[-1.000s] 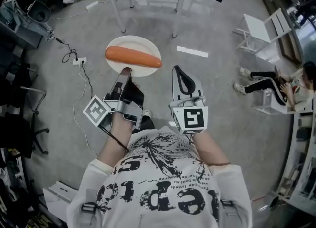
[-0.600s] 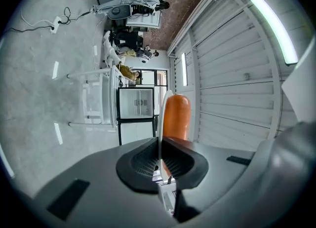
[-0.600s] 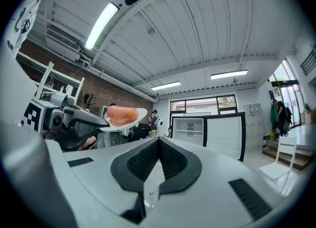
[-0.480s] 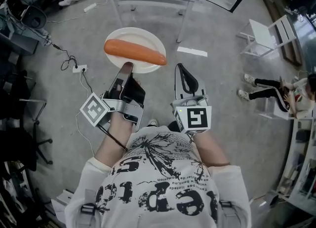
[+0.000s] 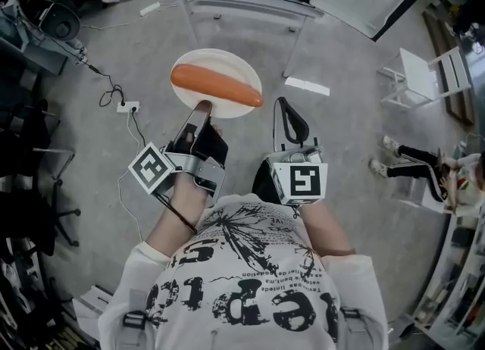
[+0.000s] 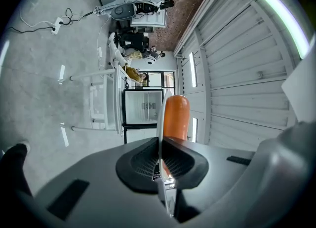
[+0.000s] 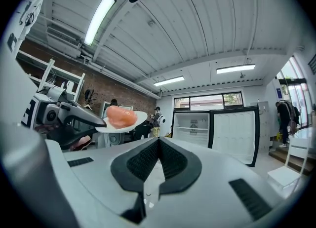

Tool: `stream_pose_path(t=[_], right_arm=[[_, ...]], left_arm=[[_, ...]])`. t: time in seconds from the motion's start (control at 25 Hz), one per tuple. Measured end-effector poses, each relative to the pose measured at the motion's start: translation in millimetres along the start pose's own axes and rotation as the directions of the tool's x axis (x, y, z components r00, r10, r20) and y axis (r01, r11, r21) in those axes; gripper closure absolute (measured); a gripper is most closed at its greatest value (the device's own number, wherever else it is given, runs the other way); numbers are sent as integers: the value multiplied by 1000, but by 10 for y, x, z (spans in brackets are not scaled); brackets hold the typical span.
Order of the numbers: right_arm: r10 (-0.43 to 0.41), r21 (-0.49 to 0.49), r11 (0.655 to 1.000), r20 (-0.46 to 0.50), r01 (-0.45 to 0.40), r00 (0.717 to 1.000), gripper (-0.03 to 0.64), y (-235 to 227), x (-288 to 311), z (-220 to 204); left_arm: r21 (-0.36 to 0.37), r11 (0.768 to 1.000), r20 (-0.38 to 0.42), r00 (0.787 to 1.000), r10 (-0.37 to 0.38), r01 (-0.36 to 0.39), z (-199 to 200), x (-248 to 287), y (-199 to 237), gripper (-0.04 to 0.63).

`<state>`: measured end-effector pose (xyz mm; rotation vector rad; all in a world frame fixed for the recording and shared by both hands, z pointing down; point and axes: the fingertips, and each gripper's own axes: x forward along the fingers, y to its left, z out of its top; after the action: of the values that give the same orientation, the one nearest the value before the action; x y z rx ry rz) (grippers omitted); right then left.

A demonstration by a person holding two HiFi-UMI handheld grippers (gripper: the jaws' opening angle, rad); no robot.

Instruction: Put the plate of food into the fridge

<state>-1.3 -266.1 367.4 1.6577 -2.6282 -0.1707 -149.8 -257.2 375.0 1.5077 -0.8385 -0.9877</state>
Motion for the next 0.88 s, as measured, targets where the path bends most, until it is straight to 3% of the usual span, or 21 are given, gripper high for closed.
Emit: stream_pose_path(t=[0.44, 0.68, 0.88], right_arm=[[58, 16, 998, 37, -59, 998, 617, -1467, 1083, -52], [75, 19, 997, -6, -75, 997, 617, -1868, 1495, -231], [59, 31, 998, -13, -59, 998, 617, -2127, 1843, -293]], left_arm=[[-1, 1000, 70, 997, -8, 9, -123, 1702, 102, 574], [14, 999, 55, 998, 34, -34, -105, 2290, 274, 574], [-21, 999, 36, 999, 40, -39, 2, 2760, 465, 574]])
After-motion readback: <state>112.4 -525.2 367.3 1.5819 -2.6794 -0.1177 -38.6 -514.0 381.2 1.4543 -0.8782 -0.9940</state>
